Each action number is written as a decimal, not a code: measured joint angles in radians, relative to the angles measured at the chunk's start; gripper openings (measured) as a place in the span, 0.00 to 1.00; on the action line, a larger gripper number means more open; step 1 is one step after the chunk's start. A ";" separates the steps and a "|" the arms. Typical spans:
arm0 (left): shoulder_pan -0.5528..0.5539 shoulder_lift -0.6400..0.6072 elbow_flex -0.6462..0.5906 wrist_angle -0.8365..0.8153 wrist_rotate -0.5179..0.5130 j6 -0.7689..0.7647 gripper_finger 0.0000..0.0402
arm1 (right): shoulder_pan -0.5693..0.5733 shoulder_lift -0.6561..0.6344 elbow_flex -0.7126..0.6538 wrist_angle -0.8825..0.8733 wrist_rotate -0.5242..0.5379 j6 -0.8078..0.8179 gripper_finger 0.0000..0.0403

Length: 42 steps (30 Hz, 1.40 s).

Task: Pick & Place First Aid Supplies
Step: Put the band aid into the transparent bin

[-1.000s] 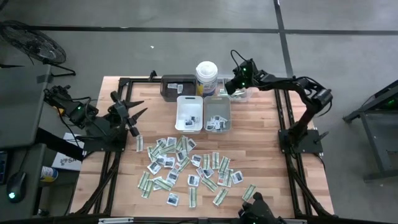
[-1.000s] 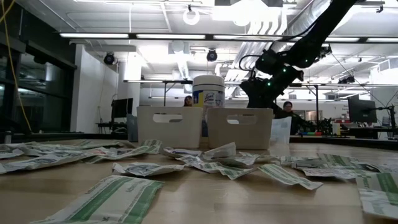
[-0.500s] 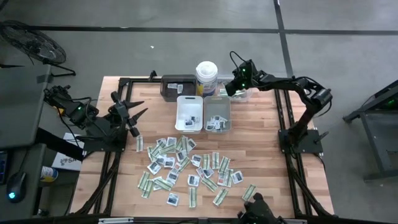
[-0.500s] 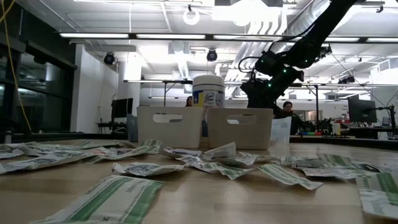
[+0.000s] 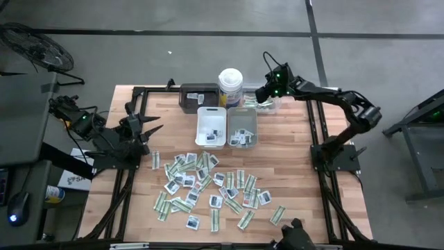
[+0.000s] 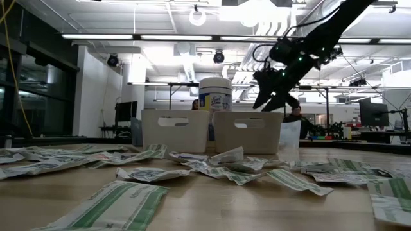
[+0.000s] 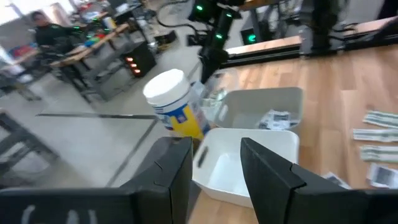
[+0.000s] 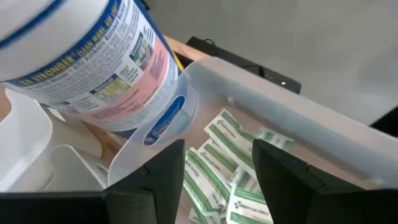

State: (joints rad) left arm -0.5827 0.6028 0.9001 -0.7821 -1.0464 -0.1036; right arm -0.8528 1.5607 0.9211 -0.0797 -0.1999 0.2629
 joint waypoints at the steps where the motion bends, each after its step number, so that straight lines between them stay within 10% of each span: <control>1: 0.000 -0.007 0.000 -0.008 0.019 0.000 0.33 | 0.000 -0.014 0.000 -0.015 0.007 0.001 0.45; 21: -0.001 -0.150 0.000 -0.102 0.281 0.116 0.33 | 0.163 -0.376 0.000 -0.720 0.115 0.259 0.43; 31: -0.001 -0.164 0.000 -0.112 0.383 0.190 0.33 | 0.596 -0.525 0.000 -1.011 0.004 0.626 0.41; 42: 0.000 -0.164 0.000 -0.110 0.455 0.208 0.33 | 1.132 -0.495 0.000 -0.910 0.011 1.053 0.39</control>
State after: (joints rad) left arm -0.5831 0.4389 0.9005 -0.8925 -0.5912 0.1045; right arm 0.2796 1.0660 0.9207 -0.9899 -0.1887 1.3156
